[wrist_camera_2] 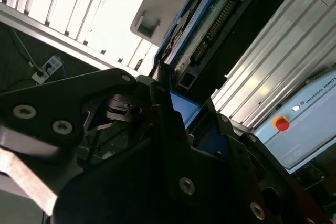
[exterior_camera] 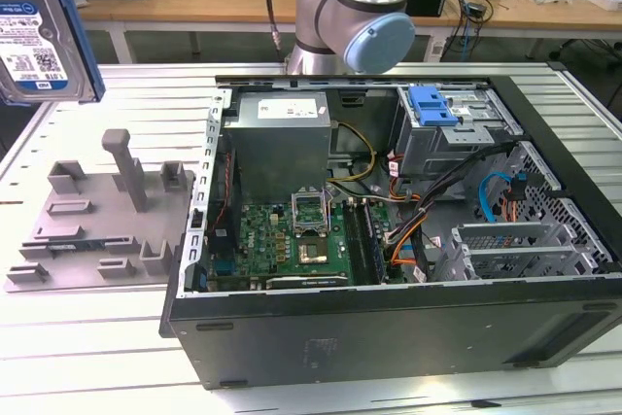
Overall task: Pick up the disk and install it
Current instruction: 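Pick up the disk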
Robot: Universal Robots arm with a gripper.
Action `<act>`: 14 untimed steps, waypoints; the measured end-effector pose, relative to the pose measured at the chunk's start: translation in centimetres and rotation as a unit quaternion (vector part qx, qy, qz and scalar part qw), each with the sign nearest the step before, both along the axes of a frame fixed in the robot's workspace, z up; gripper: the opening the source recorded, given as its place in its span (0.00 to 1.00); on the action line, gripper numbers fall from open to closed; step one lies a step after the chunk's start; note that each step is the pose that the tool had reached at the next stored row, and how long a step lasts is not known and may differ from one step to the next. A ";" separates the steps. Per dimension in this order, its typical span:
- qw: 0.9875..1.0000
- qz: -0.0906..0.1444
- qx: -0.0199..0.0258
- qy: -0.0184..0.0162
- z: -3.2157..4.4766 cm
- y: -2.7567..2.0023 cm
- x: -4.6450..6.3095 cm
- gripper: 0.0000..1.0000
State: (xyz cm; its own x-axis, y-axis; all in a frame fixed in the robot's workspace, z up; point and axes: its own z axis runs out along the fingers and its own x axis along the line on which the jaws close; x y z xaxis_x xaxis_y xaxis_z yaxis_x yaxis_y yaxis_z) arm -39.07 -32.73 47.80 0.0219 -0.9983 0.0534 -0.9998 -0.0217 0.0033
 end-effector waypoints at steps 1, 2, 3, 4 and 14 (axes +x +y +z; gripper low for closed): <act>1.000 0.000 0.000 0.000 0.08 -0.19 0.1 0.37; 1.000 0.000 -0.001 0.000 0.16 -0.38 0.3 0.37; 1.000 0.000 -0.001 0.000 0.24 -0.55 0.5 0.37; 1.000 0.000 -0.001 0.000 0.31 -0.71 0.7 0.37; 1.000 0.000 -0.002 0.003 1.14 -3.33 4.2 0.37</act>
State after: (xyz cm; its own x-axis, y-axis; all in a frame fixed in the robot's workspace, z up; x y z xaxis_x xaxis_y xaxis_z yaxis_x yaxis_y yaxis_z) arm -34.87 -36.05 48.94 0.0222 -0.9981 0.0572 -0.9997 -0.0218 0.0086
